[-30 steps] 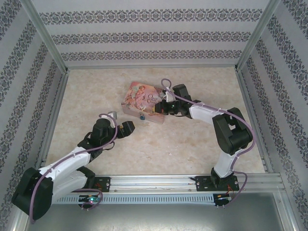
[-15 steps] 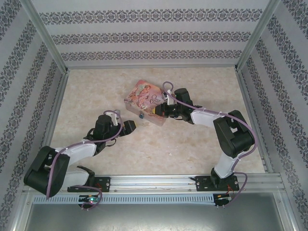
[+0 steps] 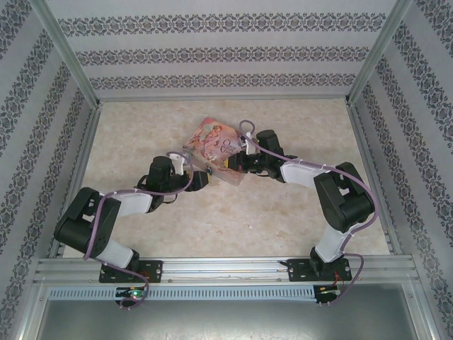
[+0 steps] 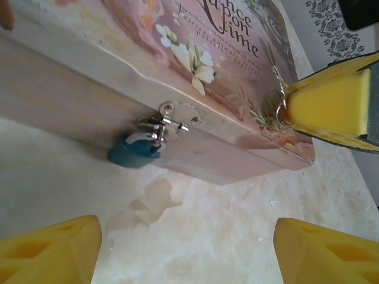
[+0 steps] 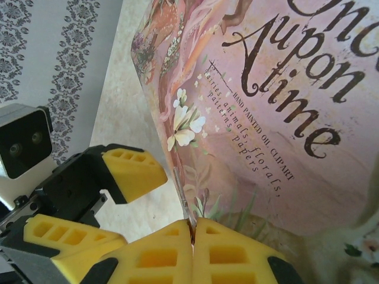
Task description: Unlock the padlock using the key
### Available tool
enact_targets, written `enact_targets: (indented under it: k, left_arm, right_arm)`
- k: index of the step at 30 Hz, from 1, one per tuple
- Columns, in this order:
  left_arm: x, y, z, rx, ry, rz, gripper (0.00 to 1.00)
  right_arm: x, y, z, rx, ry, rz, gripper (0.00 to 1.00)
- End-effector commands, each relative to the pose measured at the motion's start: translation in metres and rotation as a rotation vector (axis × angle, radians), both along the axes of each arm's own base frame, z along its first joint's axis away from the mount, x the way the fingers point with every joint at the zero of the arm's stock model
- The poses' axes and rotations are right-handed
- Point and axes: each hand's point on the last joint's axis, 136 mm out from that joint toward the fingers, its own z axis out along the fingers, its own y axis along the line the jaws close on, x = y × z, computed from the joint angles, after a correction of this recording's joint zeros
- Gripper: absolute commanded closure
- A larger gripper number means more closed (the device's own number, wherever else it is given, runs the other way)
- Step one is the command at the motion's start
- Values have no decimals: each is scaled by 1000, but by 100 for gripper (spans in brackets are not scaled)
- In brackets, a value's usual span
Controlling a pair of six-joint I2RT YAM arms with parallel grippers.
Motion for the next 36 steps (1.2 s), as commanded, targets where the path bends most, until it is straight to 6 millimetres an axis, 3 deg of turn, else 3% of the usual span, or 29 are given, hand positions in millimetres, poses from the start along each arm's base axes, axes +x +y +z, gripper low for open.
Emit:
enact_targets:
  k: [1,20,36]
  left_arm:
    - [13,-4,10,12,-104,-68,24]
    - [40,-17,-11,-60,-100,-129,35]
    - [42,-21,-16,-88,-87,-137,42]
  right_arm:
    - [-30,-13,-50,-121,189,0,100]
    - [-23,-12,-46,-120,183,4,100]
    - [-22,-11,-45,-117,182,7,100]
